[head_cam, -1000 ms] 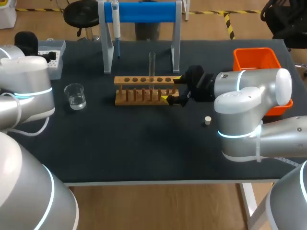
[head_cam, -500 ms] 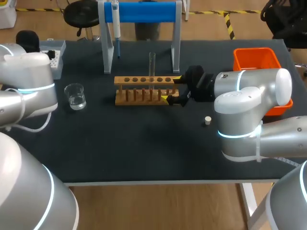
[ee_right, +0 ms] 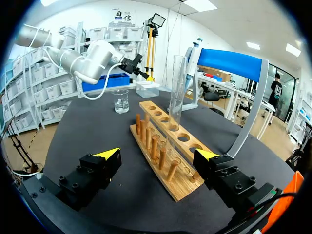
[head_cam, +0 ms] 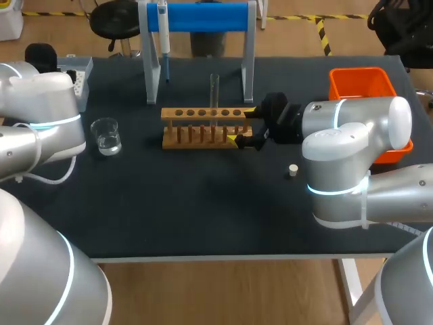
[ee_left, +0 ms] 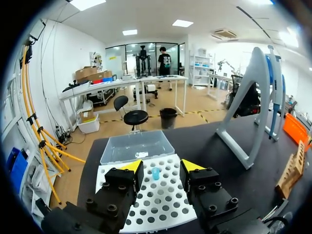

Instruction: Invert the test tube, pick up the pipette, mount the tip to pipette, aspirate from beaker and dispense into the tube, eject the tip, return the pipette, and cap with the stopper.

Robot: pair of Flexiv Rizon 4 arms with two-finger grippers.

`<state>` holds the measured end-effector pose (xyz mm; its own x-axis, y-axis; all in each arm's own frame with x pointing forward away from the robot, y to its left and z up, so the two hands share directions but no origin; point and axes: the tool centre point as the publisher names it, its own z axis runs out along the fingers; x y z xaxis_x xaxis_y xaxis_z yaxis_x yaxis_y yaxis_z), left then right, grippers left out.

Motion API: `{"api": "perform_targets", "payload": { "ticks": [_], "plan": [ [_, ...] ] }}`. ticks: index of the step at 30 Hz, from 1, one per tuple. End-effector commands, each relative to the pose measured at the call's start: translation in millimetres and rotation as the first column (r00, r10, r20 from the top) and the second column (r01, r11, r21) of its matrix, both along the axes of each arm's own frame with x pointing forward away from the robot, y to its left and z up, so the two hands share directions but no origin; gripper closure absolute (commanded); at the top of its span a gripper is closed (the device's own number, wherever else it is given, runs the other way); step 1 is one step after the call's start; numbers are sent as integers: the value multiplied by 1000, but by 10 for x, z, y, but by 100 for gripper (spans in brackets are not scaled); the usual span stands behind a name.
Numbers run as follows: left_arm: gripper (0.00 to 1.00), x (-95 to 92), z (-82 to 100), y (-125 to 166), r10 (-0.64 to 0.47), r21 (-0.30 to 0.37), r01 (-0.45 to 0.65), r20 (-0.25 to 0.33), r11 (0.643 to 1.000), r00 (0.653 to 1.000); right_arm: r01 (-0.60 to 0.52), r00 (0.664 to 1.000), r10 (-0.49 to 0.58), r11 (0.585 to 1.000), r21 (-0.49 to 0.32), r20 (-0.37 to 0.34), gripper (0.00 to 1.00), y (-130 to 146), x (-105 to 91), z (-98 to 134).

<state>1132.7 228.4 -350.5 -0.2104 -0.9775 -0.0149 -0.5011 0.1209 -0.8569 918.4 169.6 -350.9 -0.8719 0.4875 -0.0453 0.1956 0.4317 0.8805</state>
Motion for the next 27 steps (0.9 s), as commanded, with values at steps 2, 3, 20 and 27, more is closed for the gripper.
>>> {"api": "perform_targets", "payload": {
  "ticks": [2,3,20,27],
  "plan": [
    [55,44,-47,-6,9,-3,-9,1,1000,1000,0,1000,0,1000,0,0,0,3,1,-2],
    [55,46,-52,-5,11,-3,-11,0,1000,1000,0,1000,0,1000,0,0,0,3,1,-2],
    [56,68,-125,10,19,-9,-20,-15,1000,1000,0,1000,0,1000,0,0,0,3,1,-2],
    [56,76,-157,14,21,-9,-21,-23,1000,1000,0,1000,0,1000,0,0,0,3,1,-2]
  ]
}}
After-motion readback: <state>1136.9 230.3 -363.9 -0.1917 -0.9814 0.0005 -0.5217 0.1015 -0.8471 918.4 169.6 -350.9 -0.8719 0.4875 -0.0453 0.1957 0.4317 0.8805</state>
